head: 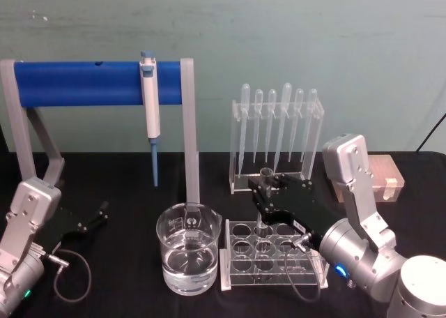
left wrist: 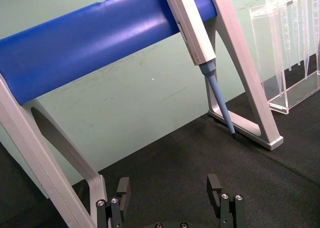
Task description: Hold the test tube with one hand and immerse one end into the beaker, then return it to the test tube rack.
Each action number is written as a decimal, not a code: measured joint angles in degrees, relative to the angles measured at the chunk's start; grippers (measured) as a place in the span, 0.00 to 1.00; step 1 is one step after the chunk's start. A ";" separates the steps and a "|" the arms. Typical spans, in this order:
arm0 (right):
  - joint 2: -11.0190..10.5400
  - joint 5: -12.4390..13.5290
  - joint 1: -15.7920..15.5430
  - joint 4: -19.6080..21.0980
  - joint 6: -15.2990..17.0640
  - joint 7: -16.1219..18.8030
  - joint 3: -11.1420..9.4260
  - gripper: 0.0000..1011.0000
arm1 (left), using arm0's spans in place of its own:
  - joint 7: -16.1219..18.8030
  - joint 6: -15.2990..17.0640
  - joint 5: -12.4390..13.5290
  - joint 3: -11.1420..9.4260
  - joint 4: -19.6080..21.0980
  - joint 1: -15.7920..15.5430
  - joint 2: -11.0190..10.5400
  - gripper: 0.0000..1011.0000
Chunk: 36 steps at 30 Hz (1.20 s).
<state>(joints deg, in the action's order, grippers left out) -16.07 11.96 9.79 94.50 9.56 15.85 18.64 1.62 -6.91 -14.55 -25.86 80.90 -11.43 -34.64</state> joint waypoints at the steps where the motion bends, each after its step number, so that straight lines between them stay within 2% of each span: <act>1: 0.04 0.00 -0.03 0.00 0.07 -0.06 -0.03 0.24 | 0.00 0.00 0.00 0.00 0.00 0.00 0.00 0.99; 4: 0.15 0.04 -0.23 0.14 0.29 -0.40 -0.25 0.30 | 0.00 0.00 0.00 0.00 0.00 0.00 0.00 0.99; 5: 0.16 0.05 -0.31 0.29 0.35 -0.43 -0.32 0.36 | 0.00 0.00 0.00 0.00 0.00 0.00 0.00 0.99; 6: 0.15 0.09 -0.49 0.72 0.47 -0.47 -0.48 0.36 | 0.00 0.00 0.00 0.00 0.00 0.00 0.00 0.99; 7: 0.14 0.10 -0.58 1.00 0.52 -0.49 -0.54 0.43 | 0.00 0.00 0.00 0.00 0.00 0.00 0.00 0.99; 9: 0.06 0.13 -0.80 1.61 0.65 -0.53 -0.69 0.47 | 0.00 0.00 0.00 0.00 0.00 0.00 0.00 0.99; 10: -0.01 0.15 -0.92 2.04 0.72 -0.54 -0.79 0.53 | 0.00 0.00 0.00 0.00 0.00 0.00 0.00 0.99; 14: -0.63 0.47 -1.88 4.81 0.85 -0.65 -1.63 0.61 | 0.00 0.00 0.00 0.00 0.00 0.00 0.00 0.99; 15: -0.97 0.74 -2.43 5.99 0.83 -0.75 -2.26 0.67 | 0.00 0.00 0.00 0.00 0.00 0.00 0.00 0.99; 19: -1.88 2.18 -4.64 9.61 0.50 -1.39 -4.94 0.79 | 0.00 0.00 0.00 0.00 0.00 0.00 0.00 0.99; 20: -2.16 2.78 -5.60 10.76 0.29 -2.04 -6.45 0.82 | 0.00 0.00 0.00 0.00 0.00 0.00 0.00 0.99; 21: -2.27 3.02 -6.11 11.21 0.14 -2.39 -7.26 0.82 | 0.00 0.00 0.00 0.00 0.00 0.00 0.00 0.99; 23: -2.44 3.53 -6.89 11.74 -0.15 -3.15 -8.87 0.89 | 0.00 0.00 0.00 0.00 0.00 0.00 0.00 0.99; 24: -2.55 3.83 -7.54 11.82 -0.37 -3.90 -10.19 0.92 | 0.00 0.00 0.00 0.00 0.00 0.00 0.00 0.99; 27: -2.72 3.73 -8.21 10.94 -0.58 -5.10 -12.06 0.99 | 0.00 0.00 0.00 0.00 0.00 0.00 0.00 0.99; 29: -2.82 3.18 -8.28 9.96 -0.59 -5.71 -12.62 0.99 | 0.00 0.00 0.00 0.00 0.00 0.00 0.00 0.99; 36: -3.20 -2.82 -7.54 3.62 -1.39 -8.82 -12.80 0.99 | 0.00 0.00 0.00 0.00 0.00 0.00 0.00 0.99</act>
<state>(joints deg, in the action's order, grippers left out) -19.26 9.14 2.25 98.12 8.16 7.03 5.85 1.62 -6.91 -14.55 -25.86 80.90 -11.44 -34.65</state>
